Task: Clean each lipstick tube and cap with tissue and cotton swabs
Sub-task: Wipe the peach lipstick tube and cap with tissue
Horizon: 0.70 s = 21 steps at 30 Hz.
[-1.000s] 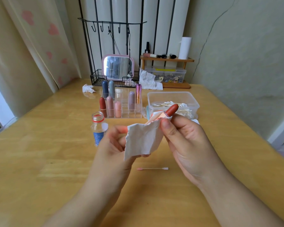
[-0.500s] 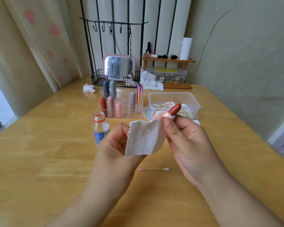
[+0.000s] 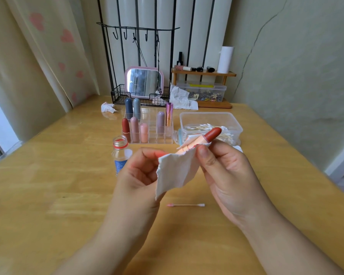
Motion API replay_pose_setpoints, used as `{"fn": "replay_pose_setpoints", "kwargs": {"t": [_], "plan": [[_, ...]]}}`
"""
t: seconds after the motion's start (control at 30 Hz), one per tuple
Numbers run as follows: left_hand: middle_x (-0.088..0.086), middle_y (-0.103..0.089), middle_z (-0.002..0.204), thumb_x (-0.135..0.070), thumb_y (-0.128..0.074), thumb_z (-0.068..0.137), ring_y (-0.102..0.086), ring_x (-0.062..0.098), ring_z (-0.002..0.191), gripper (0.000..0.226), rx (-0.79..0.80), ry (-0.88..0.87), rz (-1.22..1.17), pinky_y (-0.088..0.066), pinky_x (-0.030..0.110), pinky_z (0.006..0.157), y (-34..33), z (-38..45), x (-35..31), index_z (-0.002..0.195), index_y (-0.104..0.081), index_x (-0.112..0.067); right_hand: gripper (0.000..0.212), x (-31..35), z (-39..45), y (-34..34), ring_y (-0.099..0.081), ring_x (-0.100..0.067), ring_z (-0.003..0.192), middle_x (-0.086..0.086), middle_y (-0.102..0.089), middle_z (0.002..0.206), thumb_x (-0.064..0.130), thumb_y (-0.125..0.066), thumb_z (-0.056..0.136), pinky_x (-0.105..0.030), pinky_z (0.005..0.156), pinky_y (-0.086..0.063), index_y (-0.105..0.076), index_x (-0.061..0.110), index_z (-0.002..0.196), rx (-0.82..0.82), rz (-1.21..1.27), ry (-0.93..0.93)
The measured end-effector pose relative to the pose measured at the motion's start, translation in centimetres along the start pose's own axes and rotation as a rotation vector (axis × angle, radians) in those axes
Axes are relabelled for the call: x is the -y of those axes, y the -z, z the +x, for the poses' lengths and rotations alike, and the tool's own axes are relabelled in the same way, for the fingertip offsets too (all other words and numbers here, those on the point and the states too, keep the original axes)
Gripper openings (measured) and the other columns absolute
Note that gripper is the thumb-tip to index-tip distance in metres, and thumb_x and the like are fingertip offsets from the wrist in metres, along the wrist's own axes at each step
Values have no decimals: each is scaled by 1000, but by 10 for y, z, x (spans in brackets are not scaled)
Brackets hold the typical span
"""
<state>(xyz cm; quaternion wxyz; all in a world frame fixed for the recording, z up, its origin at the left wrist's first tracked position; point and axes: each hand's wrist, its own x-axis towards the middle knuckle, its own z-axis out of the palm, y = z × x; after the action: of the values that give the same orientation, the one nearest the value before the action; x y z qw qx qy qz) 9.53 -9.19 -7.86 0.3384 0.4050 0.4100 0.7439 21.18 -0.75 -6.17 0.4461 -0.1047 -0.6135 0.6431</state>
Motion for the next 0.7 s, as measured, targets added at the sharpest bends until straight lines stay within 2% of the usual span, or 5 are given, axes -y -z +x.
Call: {"fn": "replay_pose_setpoints", "kwargs": {"t": [0.17, 0.3, 0.53, 0.6, 0.7], "plan": [[18, -69, 100, -21, -72, 59, -64, 19, 72, 46, 88, 243, -95, -55, 28, 65, -1, 1, 0, 101, -69, -3, 31, -2, 1, 2, -61, -10, 87, 4, -69, 86, 48, -69, 74, -20, 79, -47, -73, 20, 86, -1, -14, 14], [7, -70, 75, -20, -78, 44, -61, 16, 67, 28, 20, 79, 4, -52, 22, 60, 1, 1, -4, 71, -69, -20, 33, -4, 0, 1, -62, -12, 92, 2, -69, 92, 49, -68, 76, -21, 83, -47, -73, 19, 90, 18, -51, 30], [1, -70, 71, -17, -76, 45, -61, 12, 63, 24, -21, 14, 67, -51, 20, 56, -1, 0, -8, 67, -70, -26, 32, -4, 0, 0, -62, -9, 92, 7, -69, 91, 57, -66, 75, -21, 83, -47, -71, 29, 90, 23, -114, 35], [-2, -69, 65, -13, -71, 65, -62, 7, 58, 13, -6, 105, 56, -51, 17, 52, -4, 0, -7, 63, -72, -26, 32, -3, 0, 2, -62, -8, 90, 8, -69, 90, 57, -65, 76, -20, 81, -47, -70, 29, 90, 16, -127, 41], [-7, -69, 61, 1, -57, 85, -63, 1, 56, 41, 26, 156, 71, -51, 14, 52, -3, 0, -5, 61, -74, -29, 27, -4, -1, 2, -64, -8, 90, 9, -70, 90, 53, -63, 80, -20, 81, -48, -69, 28, 90, 31, -131, 43]]}}
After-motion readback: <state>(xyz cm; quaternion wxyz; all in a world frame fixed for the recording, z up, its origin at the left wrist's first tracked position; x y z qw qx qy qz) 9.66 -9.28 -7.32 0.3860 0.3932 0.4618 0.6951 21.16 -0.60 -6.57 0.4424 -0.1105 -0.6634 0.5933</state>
